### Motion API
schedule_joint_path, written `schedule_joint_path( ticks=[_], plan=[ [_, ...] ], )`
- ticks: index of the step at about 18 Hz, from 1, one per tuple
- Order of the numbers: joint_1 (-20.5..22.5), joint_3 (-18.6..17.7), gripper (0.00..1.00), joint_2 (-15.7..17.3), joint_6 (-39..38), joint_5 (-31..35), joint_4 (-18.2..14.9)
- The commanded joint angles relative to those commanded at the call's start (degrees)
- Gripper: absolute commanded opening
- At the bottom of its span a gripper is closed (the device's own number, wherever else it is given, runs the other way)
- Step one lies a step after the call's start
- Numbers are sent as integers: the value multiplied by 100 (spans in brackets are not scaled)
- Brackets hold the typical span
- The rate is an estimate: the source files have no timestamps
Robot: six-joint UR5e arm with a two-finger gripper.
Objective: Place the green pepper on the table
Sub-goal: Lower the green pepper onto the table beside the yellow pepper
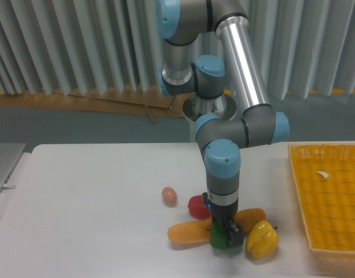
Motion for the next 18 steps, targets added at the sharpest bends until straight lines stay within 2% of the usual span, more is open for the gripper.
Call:
schedule_joint_path(
  ticks=[3,4,5,6,18],
  plan=[
    [0,-26,46,-9,0,159,44],
    [0,-26,56,-9,9,167,53],
    [0,-26,82,-9,17,176,62],
    [0,-26,100,-9,52,176,70],
    [0,-97,100,114,-17,185,62]
  ],
)
